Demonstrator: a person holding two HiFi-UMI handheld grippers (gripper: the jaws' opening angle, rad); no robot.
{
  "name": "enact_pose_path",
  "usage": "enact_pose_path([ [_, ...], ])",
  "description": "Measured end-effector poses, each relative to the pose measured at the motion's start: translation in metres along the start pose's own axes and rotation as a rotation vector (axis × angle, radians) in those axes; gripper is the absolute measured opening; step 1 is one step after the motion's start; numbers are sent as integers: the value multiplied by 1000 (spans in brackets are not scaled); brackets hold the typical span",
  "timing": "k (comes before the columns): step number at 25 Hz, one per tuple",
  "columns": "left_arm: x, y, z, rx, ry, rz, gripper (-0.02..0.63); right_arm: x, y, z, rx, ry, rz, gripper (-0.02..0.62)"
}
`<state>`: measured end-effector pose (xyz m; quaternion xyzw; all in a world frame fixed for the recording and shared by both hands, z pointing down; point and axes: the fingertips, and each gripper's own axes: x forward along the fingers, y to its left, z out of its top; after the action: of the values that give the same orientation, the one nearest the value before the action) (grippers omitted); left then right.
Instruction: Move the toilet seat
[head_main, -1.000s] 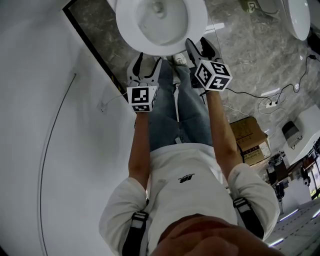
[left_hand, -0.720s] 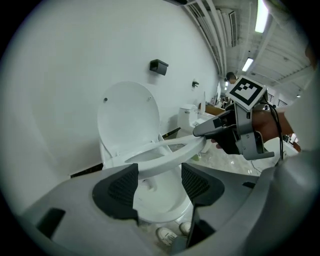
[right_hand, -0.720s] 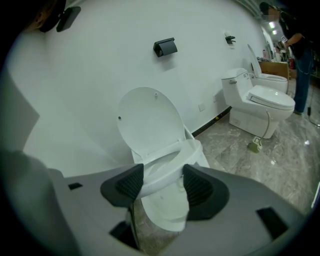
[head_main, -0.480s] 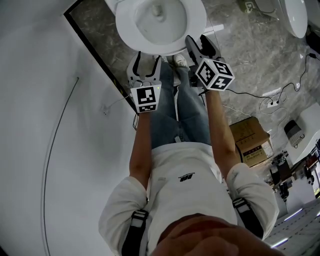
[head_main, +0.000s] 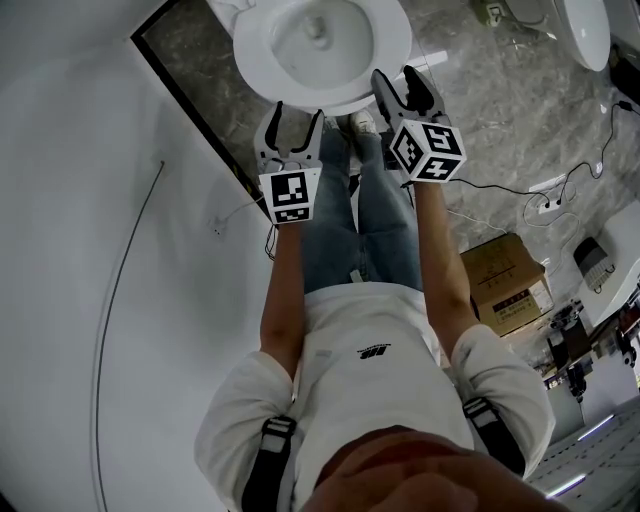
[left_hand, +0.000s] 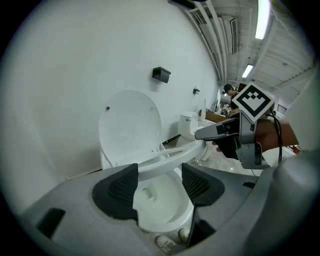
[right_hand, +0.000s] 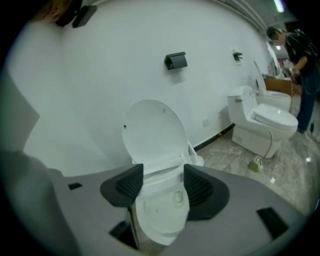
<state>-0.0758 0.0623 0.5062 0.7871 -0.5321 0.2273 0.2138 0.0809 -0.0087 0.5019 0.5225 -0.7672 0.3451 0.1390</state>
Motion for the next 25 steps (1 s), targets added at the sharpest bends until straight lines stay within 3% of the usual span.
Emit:
enact_pose_path([
  [7,1,10,24,-25,-33,9,270,-11,14,27,-198,-29,59,268],
  [15,1,16,40,-56,-54,25,270,-15,30,34,-473,18,153,268],
  [25,4,30,66,-104,-86,53,272,-6,53,63,-596,18,252,256],
])
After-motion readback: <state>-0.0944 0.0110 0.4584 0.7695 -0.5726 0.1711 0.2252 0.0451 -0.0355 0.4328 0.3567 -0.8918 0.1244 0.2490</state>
